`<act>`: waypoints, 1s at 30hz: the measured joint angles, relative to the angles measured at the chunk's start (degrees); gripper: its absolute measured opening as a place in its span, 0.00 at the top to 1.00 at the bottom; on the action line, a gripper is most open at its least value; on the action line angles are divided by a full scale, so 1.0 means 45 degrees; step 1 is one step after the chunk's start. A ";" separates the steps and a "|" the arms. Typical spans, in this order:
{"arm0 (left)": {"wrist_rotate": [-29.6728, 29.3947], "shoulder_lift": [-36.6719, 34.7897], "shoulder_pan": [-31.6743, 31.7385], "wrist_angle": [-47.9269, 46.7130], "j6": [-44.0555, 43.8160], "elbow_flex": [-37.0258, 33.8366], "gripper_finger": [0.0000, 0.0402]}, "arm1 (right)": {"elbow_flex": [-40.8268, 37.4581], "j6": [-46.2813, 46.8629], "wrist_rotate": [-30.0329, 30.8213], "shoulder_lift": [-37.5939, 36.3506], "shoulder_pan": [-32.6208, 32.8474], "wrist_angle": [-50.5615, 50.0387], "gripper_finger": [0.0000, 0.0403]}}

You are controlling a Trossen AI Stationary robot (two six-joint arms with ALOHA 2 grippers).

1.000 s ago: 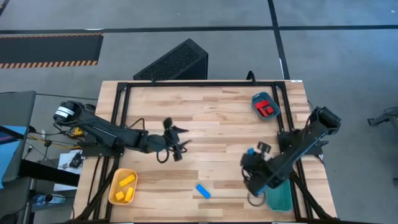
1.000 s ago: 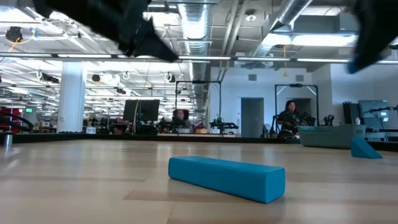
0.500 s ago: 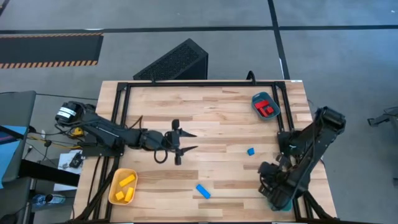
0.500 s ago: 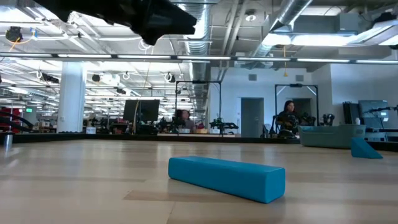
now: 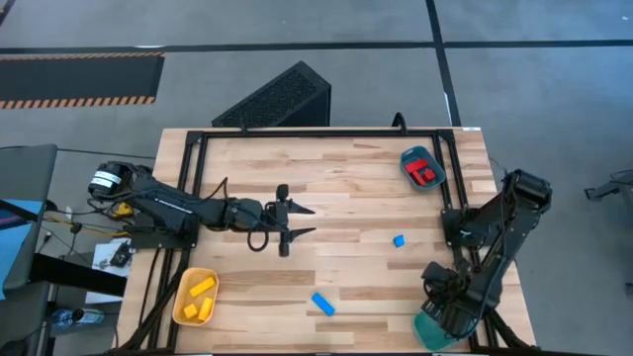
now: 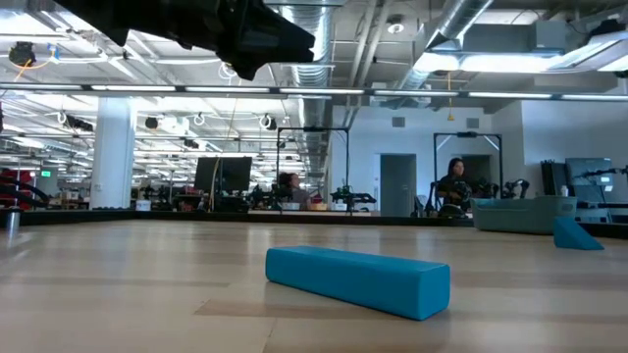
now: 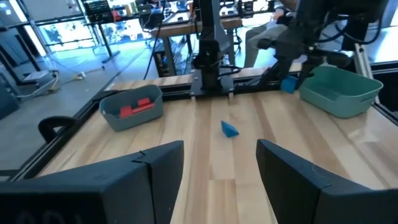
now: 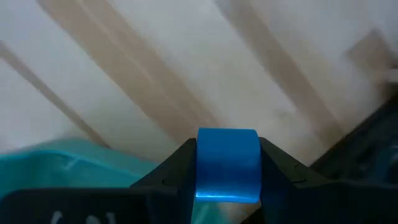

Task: Sort & place blocks by color
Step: Put the top left blue block into the green bin, then put the right blue block into the green bin

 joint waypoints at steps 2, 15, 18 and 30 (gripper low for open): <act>0.0007 0.0000 0.0041 -0.0049 -0.0005 0.0000 0.52 | 0.0105 -0.0051 0.0017 0.0000 0.0045 -0.0249 0.67; -0.0082 0.0000 0.0058 -0.0948 -0.0587 0.0005 0.52 | 0.2050 -0.0251 -0.0656 -0.0005 0.0615 0.1137 0.66; -0.0084 0.0000 0.0058 -0.0948 -0.0682 0.0005 0.52 | 0.2055 0.0057 -0.0374 0.0172 0.1123 0.2355 0.66; -0.0700 0.0000 0.0092 -0.0952 -0.0970 0.0005 0.52 | 0.2040 0.1548 -0.0707 0.1495 0.1834 0.1010 0.44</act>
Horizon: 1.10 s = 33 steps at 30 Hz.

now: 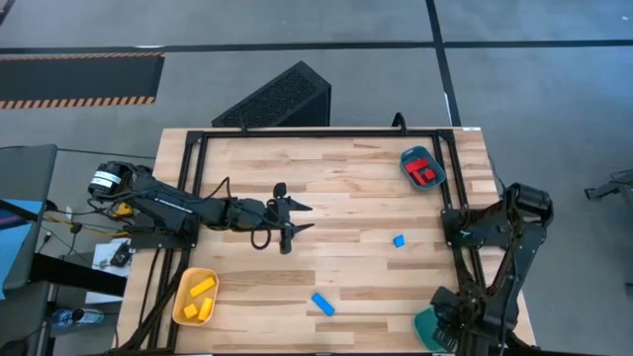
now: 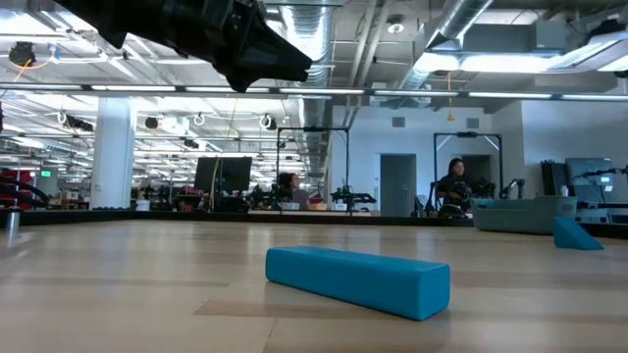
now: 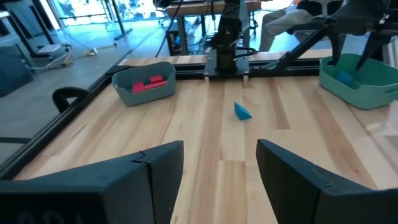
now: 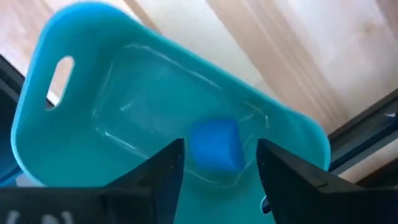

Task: Sort & place blocks by color
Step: Put the right blue block into the green bin

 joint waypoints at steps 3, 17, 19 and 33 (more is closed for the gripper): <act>-0.0060 0.0000 0.0044 0.0000 0.0137 0.0000 0.52 | 0.0000 -0.0503 0.0044 -0.0236 -0.0301 -0.0071 0.39; -0.0050 0.0000 0.0515 -0.0037 -0.0611 0.0000 0.52 | -0.0969 -0.3312 0.6122 -0.0587 -0.5032 -0.3150 0.38; -0.0059 0.0000 0.0519 -0.0207 -0.0660 0.0005 0.52 | -0.1405 -0.3850 0.6029 -0.0587 -0.6098 -0.2978 0.38; -0.0074 -0.0005 0.0525 -0.1391 -0.0875 0.0005 0.52 | -0.5285 -0.8034 0.2763 -0.2662 -1.0110 0.2300 0.38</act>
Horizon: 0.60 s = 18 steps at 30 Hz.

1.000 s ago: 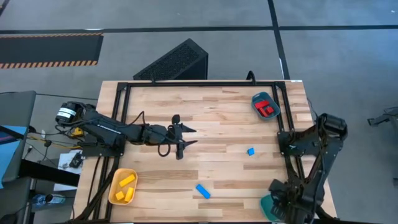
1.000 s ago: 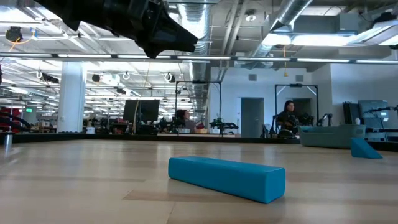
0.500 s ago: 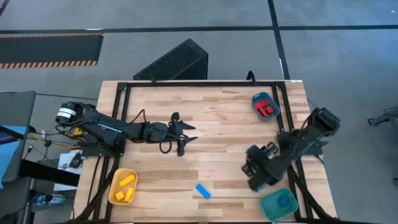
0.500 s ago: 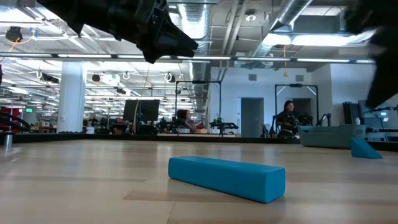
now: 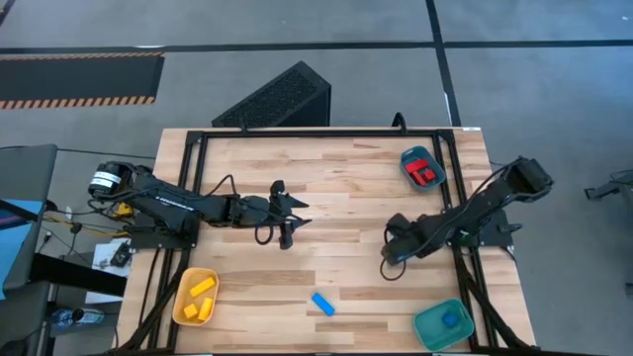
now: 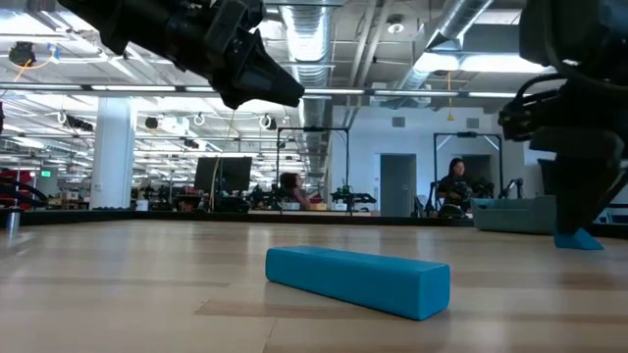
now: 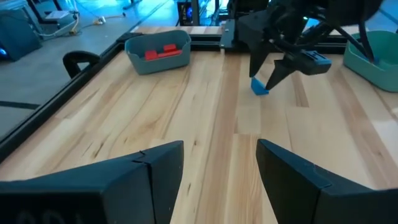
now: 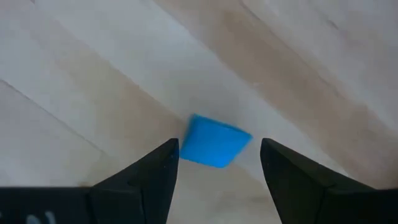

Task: Sort & place blocks by color
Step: Put the right blue block into the green bin

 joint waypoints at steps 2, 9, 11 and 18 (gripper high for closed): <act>0.0000 0.0000 0.0000 -0.0084 0.0000 0.0000 0.52 | -0.0558 -0.0250 -0.0041 -0.0359 -0.0176 0.0981 0.38; -0.0011 0.0000 0.0063 -0.0189 -0.0049 0.0000 0.52 | -0.1672 -0.0213 -0.0388 -0.0691 -0.0420 0.2714 0.38; -0.0015 0.0000 0.0063 -0.0188 -0.0044 0.0000 0.52 | -0.1749 -0.0092 -0.0278 -0.0693 -0.0310 0.2847 0.40; -0.0022 0.0000 0.0063 -0.0166 -0.0024 0.0000 0.52 | -0.1758 0.0159 -0.0061 -0.0700 0.0196 0.2932 0.64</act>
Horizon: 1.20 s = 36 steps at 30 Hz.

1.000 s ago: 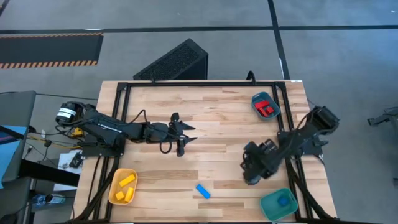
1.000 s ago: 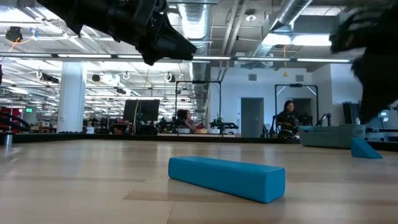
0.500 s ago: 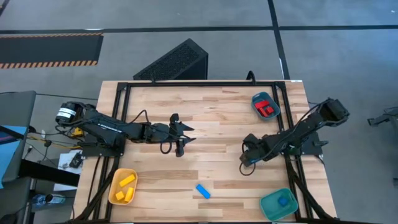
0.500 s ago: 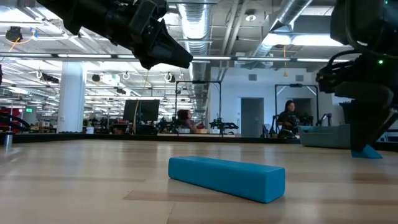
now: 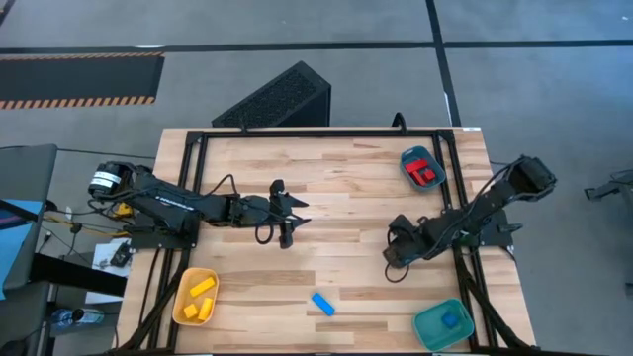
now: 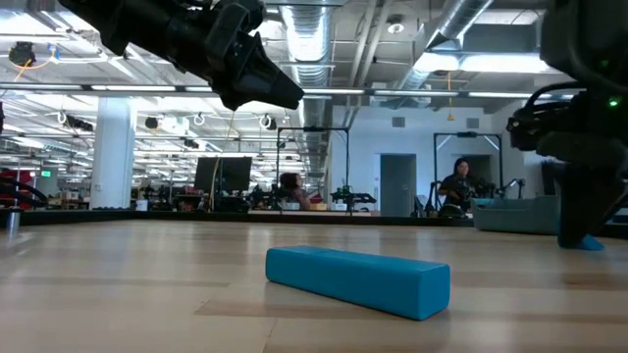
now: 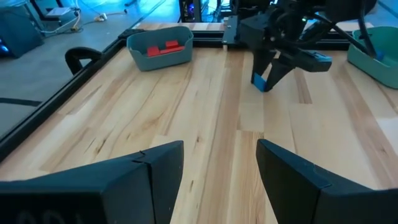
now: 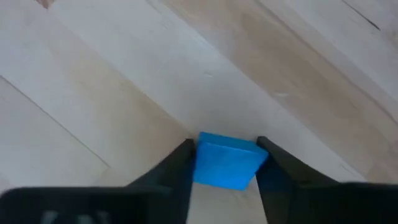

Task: Sort & place blocks by color
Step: Put the right blue block into the green bin

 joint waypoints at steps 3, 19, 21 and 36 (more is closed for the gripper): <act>-0.0137 0.0000 0.0071 0.0002 0.0165 0.0000 0.52 | -0.0032 0.0525 0.0776 0.0021 0.0437 0.0168 0.71; -0.0964 0.0000 0.0915 0.3158 0.0451 0.0000 0.52 | 0.1031 0.2685 0.4237 0.0056 0.2782 0.2445 0.70; -0.0851 0.0000 0.1123 0.3187 0.0751 0.0000 0.52 | 0.1431 0.2405 0.5729 0.0245 0.3106 0.3288 0.68; 0.0698 0.0000 0.1371 0.3713 -0.0130 0.0000 0.52 | 0.7818 0.1983 0.1624 0.3178 0.4202 -0.2371 0.70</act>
